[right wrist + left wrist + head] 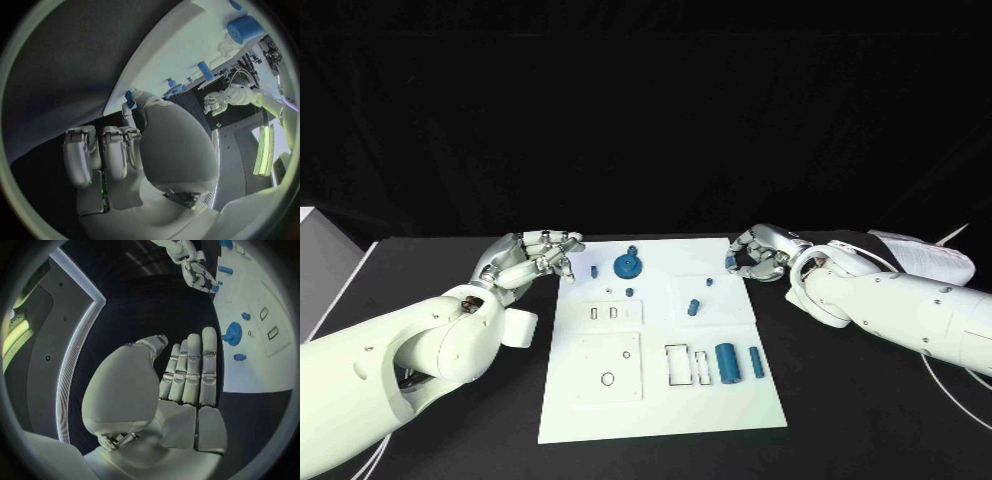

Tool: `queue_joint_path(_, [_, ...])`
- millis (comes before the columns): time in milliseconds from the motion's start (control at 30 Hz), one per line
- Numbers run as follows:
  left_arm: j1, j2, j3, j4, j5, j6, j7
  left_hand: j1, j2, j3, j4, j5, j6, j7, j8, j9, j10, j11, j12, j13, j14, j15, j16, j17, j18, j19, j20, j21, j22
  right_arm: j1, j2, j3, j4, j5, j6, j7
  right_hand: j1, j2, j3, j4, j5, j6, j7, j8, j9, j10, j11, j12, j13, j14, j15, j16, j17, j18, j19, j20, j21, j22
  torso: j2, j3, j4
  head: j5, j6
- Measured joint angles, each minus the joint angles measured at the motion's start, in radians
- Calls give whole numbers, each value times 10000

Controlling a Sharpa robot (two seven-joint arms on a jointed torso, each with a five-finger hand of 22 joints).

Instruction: Assemble the parts on the task board

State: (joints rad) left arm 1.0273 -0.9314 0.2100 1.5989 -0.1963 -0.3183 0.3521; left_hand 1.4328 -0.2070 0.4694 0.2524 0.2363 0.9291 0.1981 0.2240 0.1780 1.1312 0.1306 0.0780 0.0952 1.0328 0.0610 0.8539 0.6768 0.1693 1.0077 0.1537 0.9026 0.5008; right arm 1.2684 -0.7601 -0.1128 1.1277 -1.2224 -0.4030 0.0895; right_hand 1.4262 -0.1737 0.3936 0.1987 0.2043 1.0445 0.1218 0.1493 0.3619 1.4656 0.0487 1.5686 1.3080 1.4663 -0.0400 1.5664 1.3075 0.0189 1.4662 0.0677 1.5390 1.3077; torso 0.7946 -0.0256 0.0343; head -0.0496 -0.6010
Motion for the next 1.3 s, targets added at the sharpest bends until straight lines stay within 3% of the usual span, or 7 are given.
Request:
queue_joint_path(200, [-1,-8,0,-2,0,5,-10,0,0,0,0,0,0,0,0,0,0,0,0,0,0,0,0,0,0,0,0,0,0,-15,-12,-11,36,8,-431,-99,-153,39,55,-56,-38,68,-40,241,22,7,-98,0,-1,2,-105,0,0,0,0,-70,0,-1,1,-3,2,-6,-13])
queue_joint_path(500, [-1,-17,0,-10,0,12,-27,0,0,0,0,0,0,0,0,-1,0,0,0,-1,0,0,0,0,0,0,0,0,-2,-14,-98,-7,403,-35,-1103,-392,-212,48,55,-56,49,71,-48,270,24,7,-97,0,-2,1,-105,0,0,1,0,-141,3,-2,-4,-8,2,22,-15])
queue_joint_path(767, [-2,-28,0,-55,0,16,-51,0,0,0,0,0,0,0,0,7,0,0,0,-2,0,0,0,1,0,0,0,0,-2,138,-321,24,1652,-168,-1413,-875,-319,-57,55,-56,48,82,-60,331,85,8,-96,0,-3,1,-104,0,0,19,0,-141,40,-2,-49,-22,-19,25,-2])
queue_joint_path(1000, [-3,57,-4,-155,0,17,-74,0,0,-1,0,0,0,0,0,17,-36,36,0,-2,0,0,0,1,1,-36,-36,38,14,215,-235,34,3079,-413,-1632,-1772,-450,-6,83,-27,-49,96,-76,349,159,-11,-115,0,-4,1,-104,0,0,22,0,-140,39,-3,-118,-67,-55,92,-64])
queue_joint_path(1300, [-9,198,-8,-286,-12,-8,-150,0,0,-1,0,0,0,0,49,24,-36,36,0,10,0,0,-1,1,1,-37,-37,38,25,-111,521,-29,4188,-953,-1844,-2967,-462,-17,125,-68,-59,104,-88,437,163,10,-166,0,-5,1,-103,0,0,24,0,-139,39,-4,-255,-132,-59,260,-181])
